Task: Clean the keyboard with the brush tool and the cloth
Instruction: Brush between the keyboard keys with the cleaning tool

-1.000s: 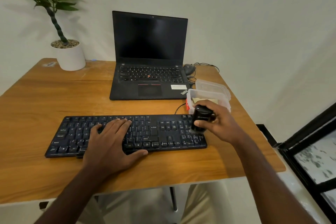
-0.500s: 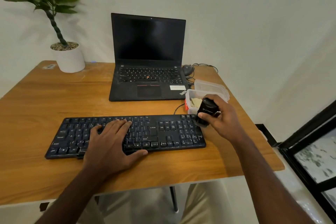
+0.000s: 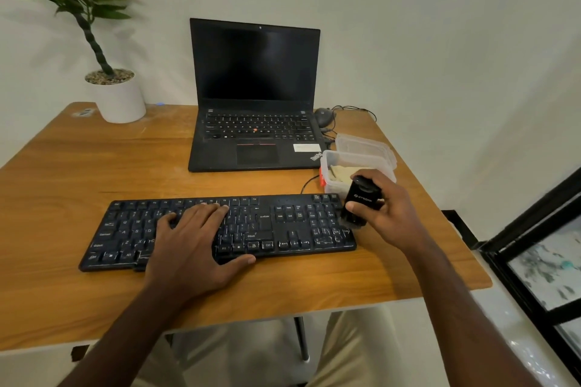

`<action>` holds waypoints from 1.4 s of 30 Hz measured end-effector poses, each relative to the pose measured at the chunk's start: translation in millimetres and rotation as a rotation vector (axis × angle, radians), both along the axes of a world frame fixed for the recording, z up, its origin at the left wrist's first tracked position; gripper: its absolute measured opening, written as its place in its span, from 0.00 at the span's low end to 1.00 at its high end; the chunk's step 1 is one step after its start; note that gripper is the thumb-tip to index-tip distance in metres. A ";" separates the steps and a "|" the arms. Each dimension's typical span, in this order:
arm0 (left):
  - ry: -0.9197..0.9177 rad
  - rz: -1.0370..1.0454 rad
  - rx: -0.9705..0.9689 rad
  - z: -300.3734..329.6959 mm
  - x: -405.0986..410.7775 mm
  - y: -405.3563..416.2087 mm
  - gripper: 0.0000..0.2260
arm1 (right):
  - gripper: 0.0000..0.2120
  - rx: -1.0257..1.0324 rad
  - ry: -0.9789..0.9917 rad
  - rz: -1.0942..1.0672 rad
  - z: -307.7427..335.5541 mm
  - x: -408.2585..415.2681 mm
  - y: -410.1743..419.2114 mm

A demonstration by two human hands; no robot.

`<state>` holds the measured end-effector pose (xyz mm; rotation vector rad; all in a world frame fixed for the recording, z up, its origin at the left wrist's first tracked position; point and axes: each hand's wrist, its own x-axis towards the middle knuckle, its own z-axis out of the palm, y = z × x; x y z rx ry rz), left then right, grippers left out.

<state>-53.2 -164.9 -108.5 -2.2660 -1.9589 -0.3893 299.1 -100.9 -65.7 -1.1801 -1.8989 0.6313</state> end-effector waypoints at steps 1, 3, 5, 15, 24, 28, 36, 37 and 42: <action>-0.004 0.002 0.004 -0.3 -0.2 0.6 0.47 | 0.21 0.003 -0.013 -0.009 1.5 1.8 0.8; -0.010 0.009 -0.003 0.3 0.3 0.7 0.47 | 0.22 0.031 -0.015 -0.040 4.8 1.5 1.4; -0.027 0.020 -0.015 2.2 4.3 -0.4 0.47 | 0.22 0.068 0.059 -0.063 7.9 -11.7 -1.6; -0.318 0.021 0.016 21.8 1.2 -21.1 0.48 | 0.22 0.097 -0.004 0.176 7.4 -126.2 -7.8; -0.527 0.117 -0.230 19.1 -145.9 -45.9 0.53 | 0.24 0.008 0.088 0.313 11.5 -195.2 -9.9; -0.566 0.124 -0.365 21.5 -151.1 -50.7 0.60 | 0.24 -0.064 0.106 0.385 12.4 -232.9 -15.6; -0.524 -0.025 -0.183 -8.0 -163.6 -50.3 0.52 | 0.25 -0.061 0.063 0.535 14.5 -302.1 -30.6; -0.516 -0.038 -0.178 -9.0 -163.7 -50.4 0.50 | 0.25 -0.061 0.060 0.547 14.2 -308.0 -32.1; -0.527 -0.071 -0.151 -7.9 -161.2 -49.4 0.37 | 0.25 -0.035 0.025 0.601 9.2 -330.3 -38.2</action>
